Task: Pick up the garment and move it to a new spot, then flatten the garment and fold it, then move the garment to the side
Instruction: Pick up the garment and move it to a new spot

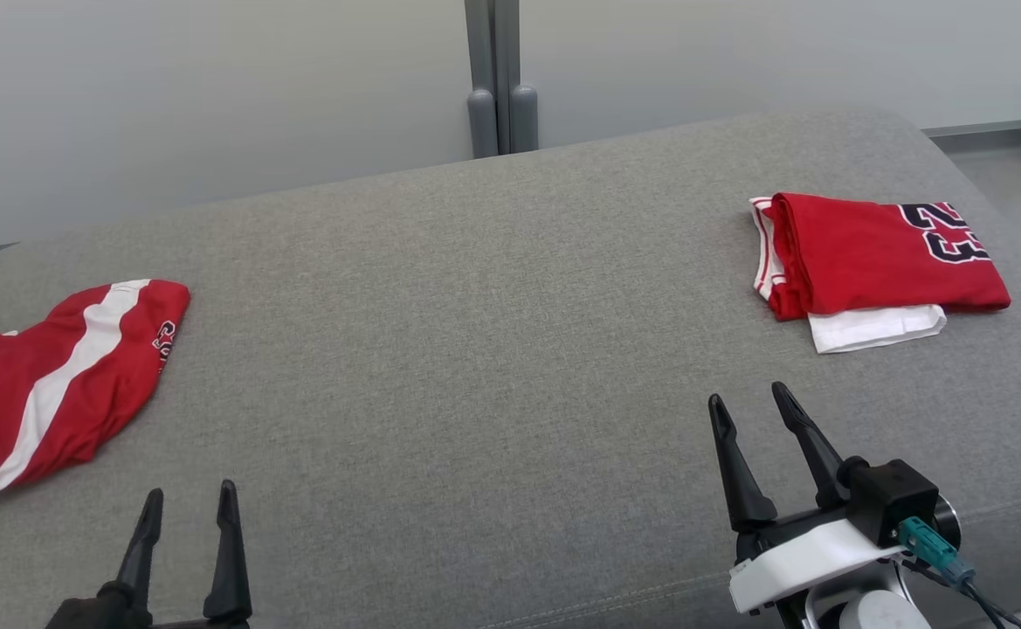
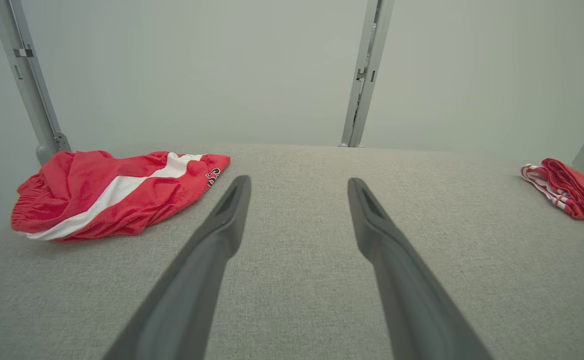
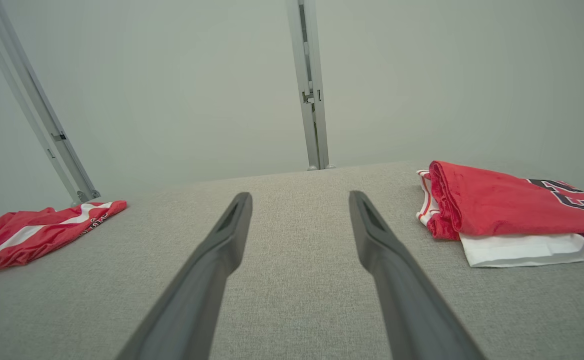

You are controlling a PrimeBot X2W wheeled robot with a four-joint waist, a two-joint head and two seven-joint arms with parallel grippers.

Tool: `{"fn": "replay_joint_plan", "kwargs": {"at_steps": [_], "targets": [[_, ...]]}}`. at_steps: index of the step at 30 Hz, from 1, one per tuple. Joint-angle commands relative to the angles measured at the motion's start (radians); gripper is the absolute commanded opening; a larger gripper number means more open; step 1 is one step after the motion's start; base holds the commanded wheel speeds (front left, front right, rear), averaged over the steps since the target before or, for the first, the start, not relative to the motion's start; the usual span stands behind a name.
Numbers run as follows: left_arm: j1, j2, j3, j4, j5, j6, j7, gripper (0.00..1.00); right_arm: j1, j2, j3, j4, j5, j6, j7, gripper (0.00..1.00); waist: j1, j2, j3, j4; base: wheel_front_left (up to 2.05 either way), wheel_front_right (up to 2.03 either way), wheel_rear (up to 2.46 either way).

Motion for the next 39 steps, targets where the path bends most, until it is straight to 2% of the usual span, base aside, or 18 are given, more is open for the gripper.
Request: {"fn": "replay_joint_plan", "kwargs": {"at_steps": [1,12,25,33,39], "targets": [[-0.016,0.0,0.018,-0.002,0.002,-0.003,-0.004,1.0,-0.006,-0.002,0.005,-0.001,0.011,-0.001,-0.004,1.0,0.0001,0.0,0.001,0.011,0.0,0.0,0.0],[-0.043,-0.003,0.053,-0.023,-0.026,0.024,-0.004,1.0,-0.011,-0.002,0.024,-0.007,0.032,-0.001,-0.004,1.0,0.0001,0.0,0.015,0.155,0.0,0.0,0.0],[-0.056,-0.002,0.003,-0.03,-0.065,0.061,-0.004,1.0,-0.009,-0.002,0.041,-0.008,0.07,-0.001,-0.004,1.0,0.0001,0.0,0.02,0.357,0.0,0.0,0.0],[-0.069,-0.002,0.001,-0.025,-0.064,0.072,-0.004,1.0,-0.017,-0.003,0.043,-0.004,0.078,-0.001,-0.004,1.0,0.0001,0.0,0.029,0.427,0.0,0.0,0.0],[-0.081,-0.003,0.006,-0.023,-0.069,0.068,-0.004,1.0,-0.029,-0.003,0.047,-0.001,0.071,-0.001,-0.004,1.0,0.0001,0.0,0.042,0.45,0.0,0.0,0.0]]}}
